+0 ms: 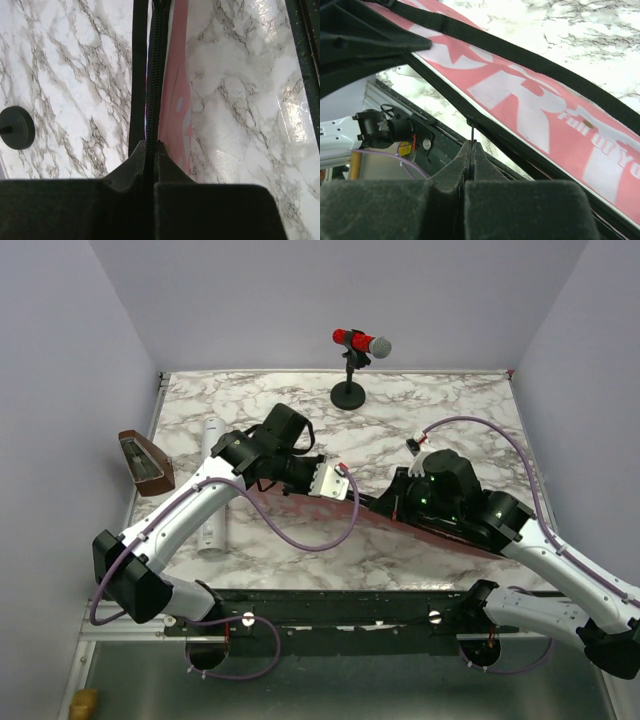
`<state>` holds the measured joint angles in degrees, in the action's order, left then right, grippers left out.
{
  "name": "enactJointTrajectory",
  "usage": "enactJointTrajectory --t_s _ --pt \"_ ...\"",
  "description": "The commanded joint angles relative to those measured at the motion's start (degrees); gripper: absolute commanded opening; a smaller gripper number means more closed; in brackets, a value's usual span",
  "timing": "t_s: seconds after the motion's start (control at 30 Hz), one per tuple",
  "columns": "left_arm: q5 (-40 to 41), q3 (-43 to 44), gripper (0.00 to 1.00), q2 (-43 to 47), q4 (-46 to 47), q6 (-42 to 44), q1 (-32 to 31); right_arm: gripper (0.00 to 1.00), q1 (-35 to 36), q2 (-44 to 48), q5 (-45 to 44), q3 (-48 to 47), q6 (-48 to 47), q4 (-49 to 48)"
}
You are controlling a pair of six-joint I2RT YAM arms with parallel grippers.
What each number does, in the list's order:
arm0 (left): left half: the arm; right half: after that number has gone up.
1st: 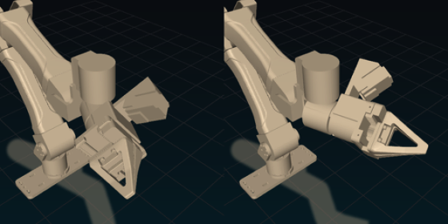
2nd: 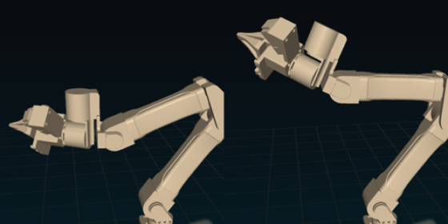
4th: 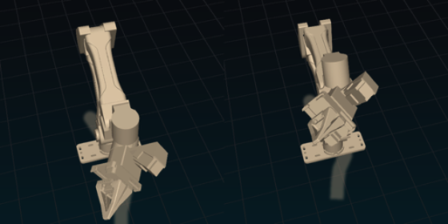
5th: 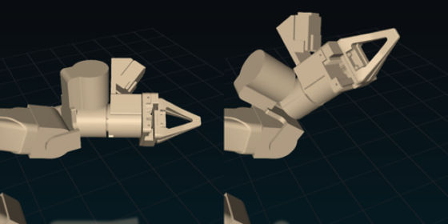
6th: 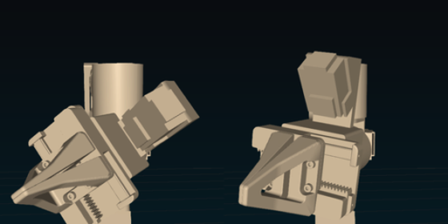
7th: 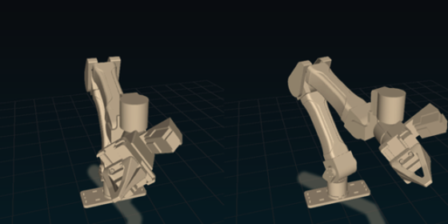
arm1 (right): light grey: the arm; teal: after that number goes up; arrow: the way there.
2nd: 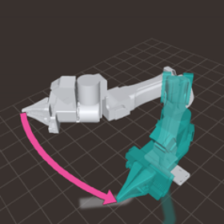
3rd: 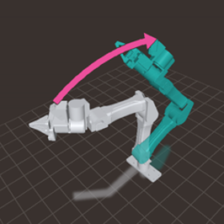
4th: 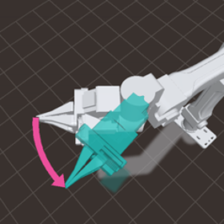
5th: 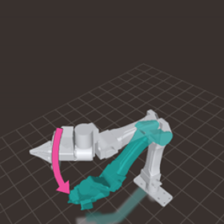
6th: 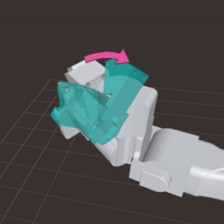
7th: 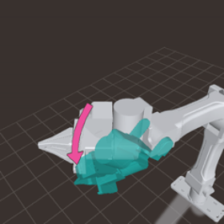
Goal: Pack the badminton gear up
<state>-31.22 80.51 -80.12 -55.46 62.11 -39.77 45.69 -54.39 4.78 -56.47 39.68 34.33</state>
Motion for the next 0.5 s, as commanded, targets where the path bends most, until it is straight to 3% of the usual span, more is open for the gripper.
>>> enactJointTrajectory --t_s 0.0,0.37,0.4,0.43,0.47 --pt "3.6 -3.3 0.0 1.9 -1.0 5.0 5.3 0.0 0.1 2.7 -3.2 0.3 1.0 2.3" --pt "7.1 -4.9 0.0 0.0 3.5 9.2 8.0 0.0 0.0 4.1 -6.9 0.2 2.1 4.9" --pt "7.0 -4.9 0.03 -0.5 3.7 9.1 8.0 0.0 0.1 4.3 -7.2 0.2 2.2 5.4" --pt "6.9 -4.8 0.17 -0.7 3.8 8.7 8.1 0.0 0.0 4.3 -7.6 0.2 2.2 5.8" --pt "6.6 -4.9 0.39 -0.8 4.2 8.3 8.0 0.0 0.1 4.2 -7.8 0.4 2.2 6.4"
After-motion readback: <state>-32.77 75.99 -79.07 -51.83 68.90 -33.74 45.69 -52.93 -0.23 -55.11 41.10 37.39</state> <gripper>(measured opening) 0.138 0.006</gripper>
